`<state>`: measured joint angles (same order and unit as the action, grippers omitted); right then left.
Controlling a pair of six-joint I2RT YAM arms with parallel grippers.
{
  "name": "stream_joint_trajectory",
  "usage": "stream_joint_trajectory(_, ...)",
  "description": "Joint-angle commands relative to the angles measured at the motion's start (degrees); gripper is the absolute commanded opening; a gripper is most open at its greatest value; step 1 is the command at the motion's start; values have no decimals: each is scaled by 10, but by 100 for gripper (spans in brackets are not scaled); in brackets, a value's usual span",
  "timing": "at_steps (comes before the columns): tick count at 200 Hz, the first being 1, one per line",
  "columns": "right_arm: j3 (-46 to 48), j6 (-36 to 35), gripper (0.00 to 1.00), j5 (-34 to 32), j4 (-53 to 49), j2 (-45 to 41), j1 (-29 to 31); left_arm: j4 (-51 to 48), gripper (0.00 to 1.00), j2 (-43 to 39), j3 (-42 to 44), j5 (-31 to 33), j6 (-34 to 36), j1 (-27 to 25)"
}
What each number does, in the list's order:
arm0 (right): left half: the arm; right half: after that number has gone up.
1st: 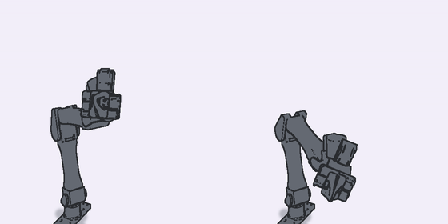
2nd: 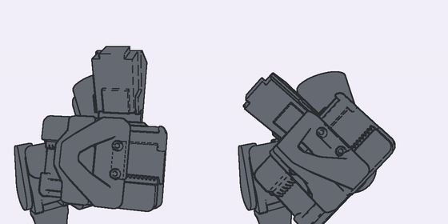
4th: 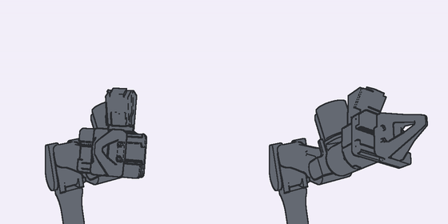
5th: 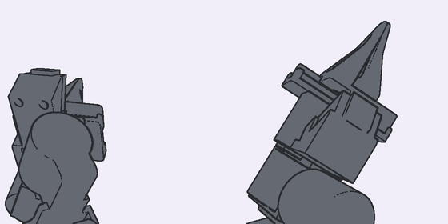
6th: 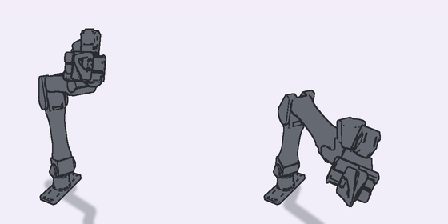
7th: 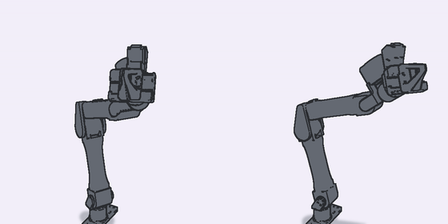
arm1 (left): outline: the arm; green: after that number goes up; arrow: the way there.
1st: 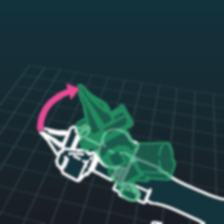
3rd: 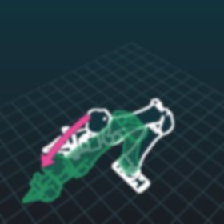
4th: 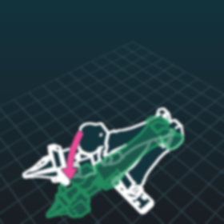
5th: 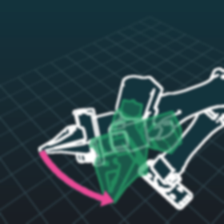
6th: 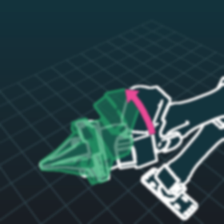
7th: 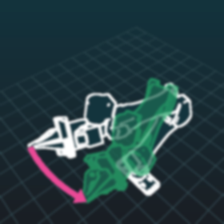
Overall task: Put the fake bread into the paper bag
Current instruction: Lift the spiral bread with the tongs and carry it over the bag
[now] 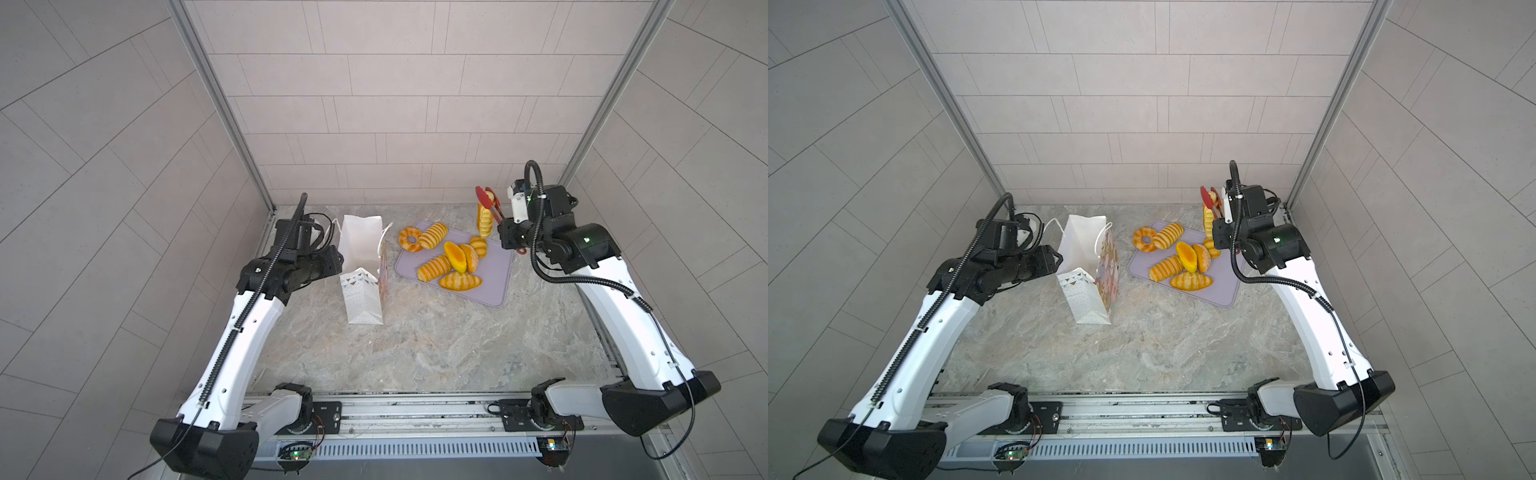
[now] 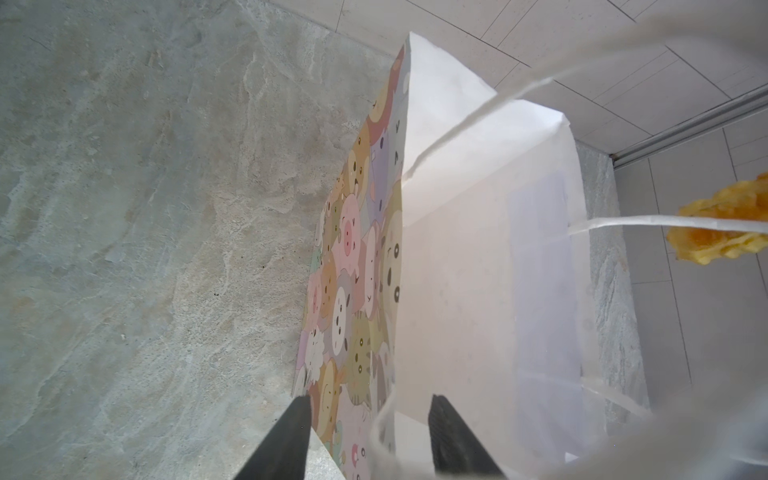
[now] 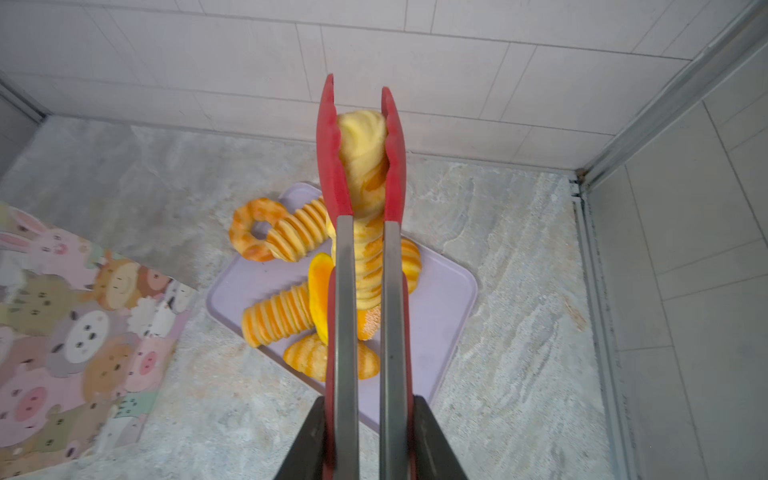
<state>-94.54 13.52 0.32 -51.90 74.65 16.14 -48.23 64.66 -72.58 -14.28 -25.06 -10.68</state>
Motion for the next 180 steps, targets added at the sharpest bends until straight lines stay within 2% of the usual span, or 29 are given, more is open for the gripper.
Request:
stream_joint_trajectory(1, -29, 37, 29, 81, 60, -21, 5, 12, 44, 0, 9, -8, -2, -3)
stream_joint_trajectory(50, -47, 99, 29, 179, 127, -20, 11, 16, 25, -4, 15, -9, -3, -5)
stream_joint_trajectory(83, -64, 131, 29, 217, 173, -12, 28, 19, 19, -8, 23, -8, -7, -6)
stream_joint_trajectory(122, -94, 149, 29, 220, 211, 18, 86, 22, 14, -12, 29, -7, -11, -7)
stream_joint_trajectory(180, -172, 135, 28, 187, 209, 101, 195, 23, 13, -19, 34, -2, -15, -7)
